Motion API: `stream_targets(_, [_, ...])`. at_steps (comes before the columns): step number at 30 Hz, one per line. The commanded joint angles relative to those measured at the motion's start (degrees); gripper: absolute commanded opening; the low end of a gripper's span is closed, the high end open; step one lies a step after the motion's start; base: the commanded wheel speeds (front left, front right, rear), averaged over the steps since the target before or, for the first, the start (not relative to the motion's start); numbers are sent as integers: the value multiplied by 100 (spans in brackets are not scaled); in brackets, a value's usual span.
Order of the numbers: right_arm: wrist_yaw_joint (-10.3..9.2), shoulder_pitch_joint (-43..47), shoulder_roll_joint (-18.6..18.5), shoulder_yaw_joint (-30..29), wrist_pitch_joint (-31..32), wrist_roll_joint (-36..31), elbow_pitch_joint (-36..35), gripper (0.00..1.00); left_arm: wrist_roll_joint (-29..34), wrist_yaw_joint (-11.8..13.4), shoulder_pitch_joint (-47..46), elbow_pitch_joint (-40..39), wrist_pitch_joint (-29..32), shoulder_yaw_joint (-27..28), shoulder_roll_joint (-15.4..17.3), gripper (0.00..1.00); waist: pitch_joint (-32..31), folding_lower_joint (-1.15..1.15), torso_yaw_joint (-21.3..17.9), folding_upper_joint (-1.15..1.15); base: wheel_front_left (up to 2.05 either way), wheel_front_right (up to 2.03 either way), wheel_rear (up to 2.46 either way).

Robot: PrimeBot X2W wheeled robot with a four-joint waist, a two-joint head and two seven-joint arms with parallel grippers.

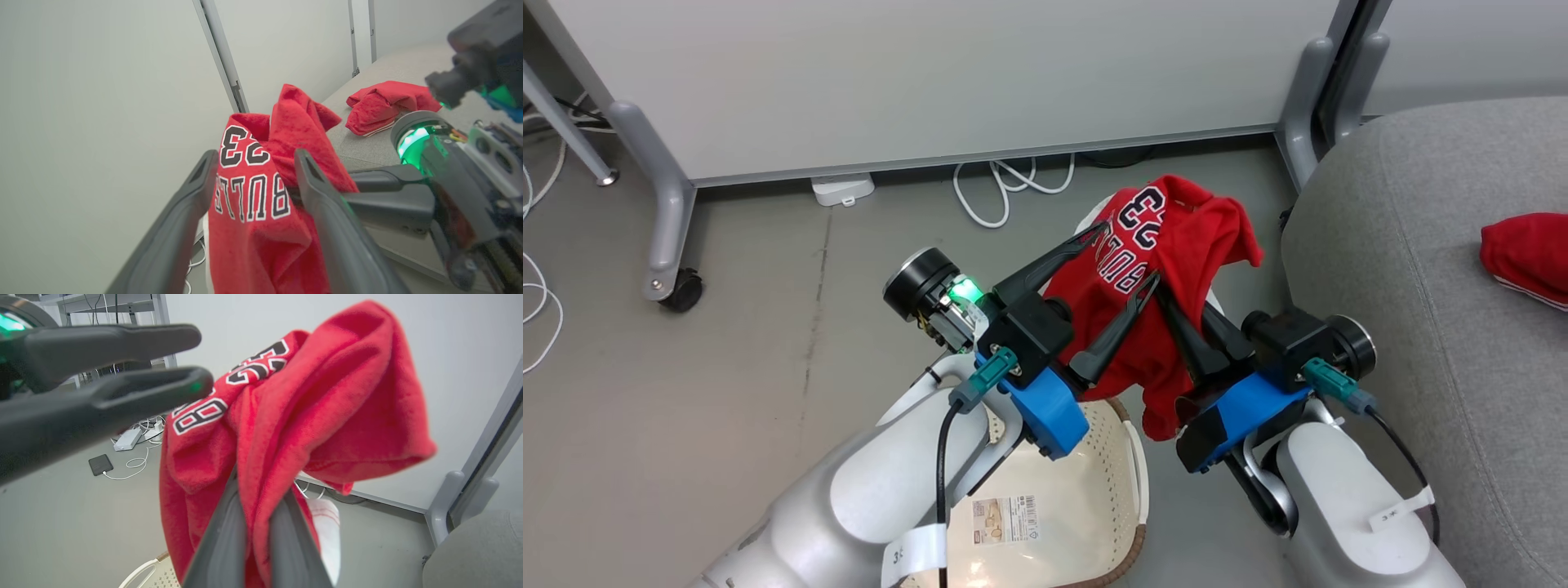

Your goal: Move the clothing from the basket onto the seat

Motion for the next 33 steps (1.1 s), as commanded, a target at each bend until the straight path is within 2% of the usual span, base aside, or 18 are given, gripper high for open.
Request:
stream_targets(1, [1, -13, 2, -38, -3, 15, -39, 0, 9, 21, 37, -9, -20, 31, 19, 100, 37, 0, -55, 0, 0, 0, 0])
stream_targets(21, [1, 243, 4, -1295, -4, -377, -818, 0, 187, -80, 93, -198, -26, -60, 86, 100, 657, 0, -1350, 0, 0, 0, 0])
stream_targets(33, [1, 615, 5, -1768, -4, -273, -1162, 0, 277, -131, 99, -167, -26, -182, 131, 100, 994, 0, -2032, 0, 0, 0, 0])
